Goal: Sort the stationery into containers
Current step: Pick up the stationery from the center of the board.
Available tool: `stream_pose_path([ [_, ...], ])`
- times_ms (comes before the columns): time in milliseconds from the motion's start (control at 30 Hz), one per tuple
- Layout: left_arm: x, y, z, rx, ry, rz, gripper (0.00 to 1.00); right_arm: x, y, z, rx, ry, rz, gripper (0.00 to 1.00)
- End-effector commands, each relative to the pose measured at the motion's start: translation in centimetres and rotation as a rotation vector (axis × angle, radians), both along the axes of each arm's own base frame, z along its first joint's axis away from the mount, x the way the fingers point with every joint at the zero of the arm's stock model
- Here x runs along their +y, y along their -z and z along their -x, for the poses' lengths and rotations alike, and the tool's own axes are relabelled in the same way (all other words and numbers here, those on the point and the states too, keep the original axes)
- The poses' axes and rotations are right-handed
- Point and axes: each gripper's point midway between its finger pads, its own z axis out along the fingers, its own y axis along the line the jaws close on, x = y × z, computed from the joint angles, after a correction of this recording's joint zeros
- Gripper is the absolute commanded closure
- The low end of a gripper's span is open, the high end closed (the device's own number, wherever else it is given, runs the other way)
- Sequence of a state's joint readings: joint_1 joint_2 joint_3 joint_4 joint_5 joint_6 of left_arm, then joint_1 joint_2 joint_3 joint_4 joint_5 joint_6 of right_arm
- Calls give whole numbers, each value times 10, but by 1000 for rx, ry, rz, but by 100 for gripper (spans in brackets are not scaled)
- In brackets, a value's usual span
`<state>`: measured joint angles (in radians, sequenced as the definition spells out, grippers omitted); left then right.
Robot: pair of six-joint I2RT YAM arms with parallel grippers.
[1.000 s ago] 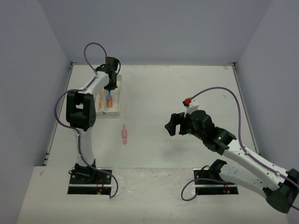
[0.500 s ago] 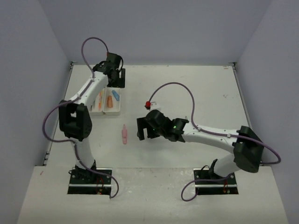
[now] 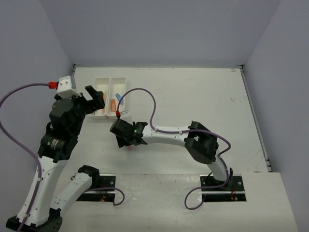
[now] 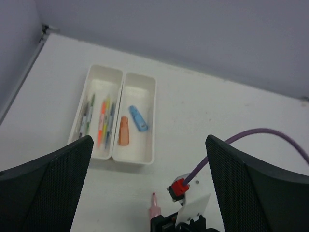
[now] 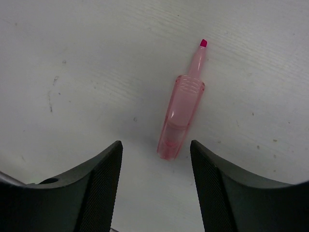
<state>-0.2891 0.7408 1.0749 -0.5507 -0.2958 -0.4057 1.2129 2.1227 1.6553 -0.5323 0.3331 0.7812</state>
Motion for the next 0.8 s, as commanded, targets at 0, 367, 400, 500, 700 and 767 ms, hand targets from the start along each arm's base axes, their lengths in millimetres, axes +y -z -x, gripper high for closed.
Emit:
stream_pose_path([
  [0,-6,49,1,131,35,-24,0,-2,4,-12,-42,59,70,42],
  [367,-30,68,9,139,163,25,0,-35,57,-7,14,115,183,85],
  [400,-34,70,10,137,186,38,0,-36,58,-7,17,117,172,86],
  [500,-46,75,12,138,243,77,0,-47,49,-3,10,115,147,91],
  [700,-102,88,23,121,522,247,0,-85,-28,-3,-146,99,16,100],
  [767,-132,81,33,80,682,398,0,-106,-54,10,-221,15,-108,100],
])
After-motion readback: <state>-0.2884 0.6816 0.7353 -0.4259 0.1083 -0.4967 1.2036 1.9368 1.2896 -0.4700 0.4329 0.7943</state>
